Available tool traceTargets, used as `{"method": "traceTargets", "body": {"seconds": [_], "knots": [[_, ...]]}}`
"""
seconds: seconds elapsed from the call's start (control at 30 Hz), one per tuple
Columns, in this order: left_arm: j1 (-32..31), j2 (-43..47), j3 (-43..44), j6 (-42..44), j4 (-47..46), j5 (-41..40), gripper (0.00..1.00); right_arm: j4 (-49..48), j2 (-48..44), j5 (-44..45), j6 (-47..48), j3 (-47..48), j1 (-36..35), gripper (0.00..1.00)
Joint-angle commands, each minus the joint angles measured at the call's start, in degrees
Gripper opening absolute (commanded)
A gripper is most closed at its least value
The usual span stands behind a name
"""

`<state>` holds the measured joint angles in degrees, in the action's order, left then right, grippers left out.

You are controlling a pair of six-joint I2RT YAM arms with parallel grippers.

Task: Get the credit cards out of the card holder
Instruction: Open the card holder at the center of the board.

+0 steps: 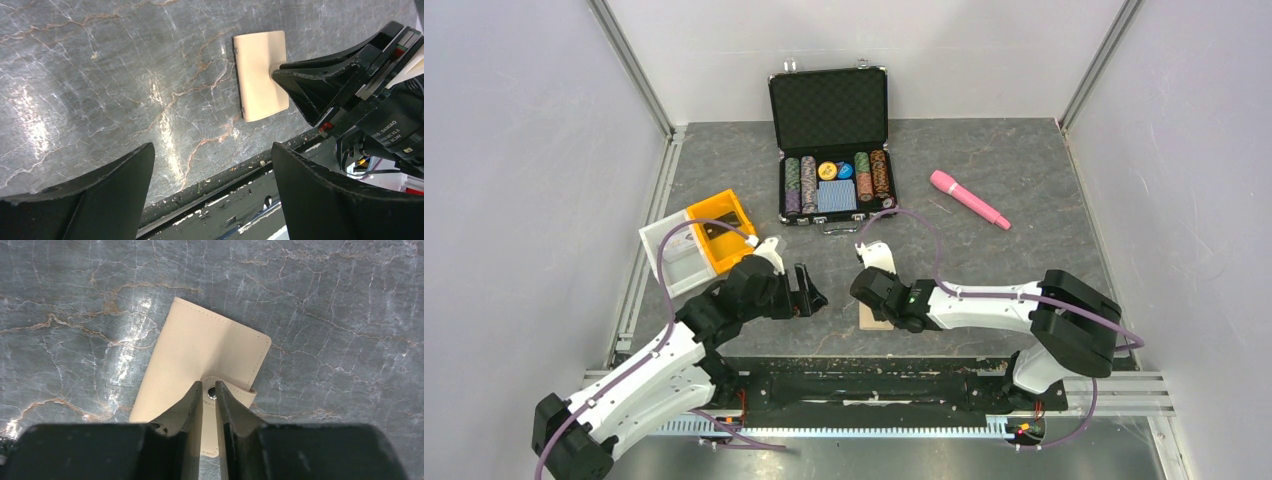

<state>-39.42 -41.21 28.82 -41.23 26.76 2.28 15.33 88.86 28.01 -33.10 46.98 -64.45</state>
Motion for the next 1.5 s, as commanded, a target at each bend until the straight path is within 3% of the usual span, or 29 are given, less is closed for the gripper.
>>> {"method": "traceTargets", "body": {"seconds": [0.0,0.27,0.73,0.97,1.2,1.47], "knots": [[-0.2,-1.0,0.0,-1.7,-2.9,2.6,0.92,1.2,-2.2,-1.1,-0.2,1.4,-0.2,0.26],[-0.2,0.8,-0.2,-2.2,-2.8,1.7,0.93,3.8,-1.9,0.6,-0.8,2.2,-0.8,0.36],[-0.2,1.4,-1.4,-3.0,-3.3,1.9,0.93,1.6,3.0,0.9,-0.4,1.7,-0.9,0.37],[-0.2,1.4,-1.5,-2.9,-3.4,2.4,0.93,1.4,4.4,1.9,0.3,1.6,-0.9,0.27],[-0.2,-1.5,-2.6,-2.8,-5.6,7.1,0.93,-3.0,1.4,0.9,1.2,-1.3,-0.9,0.00],[-0.2,-5.3,-5.0,-5.2,-12.0,10.2,0.90,-16.4,-7.2,-4.5,3.0,-9.0,-0.8,0.00]]}}
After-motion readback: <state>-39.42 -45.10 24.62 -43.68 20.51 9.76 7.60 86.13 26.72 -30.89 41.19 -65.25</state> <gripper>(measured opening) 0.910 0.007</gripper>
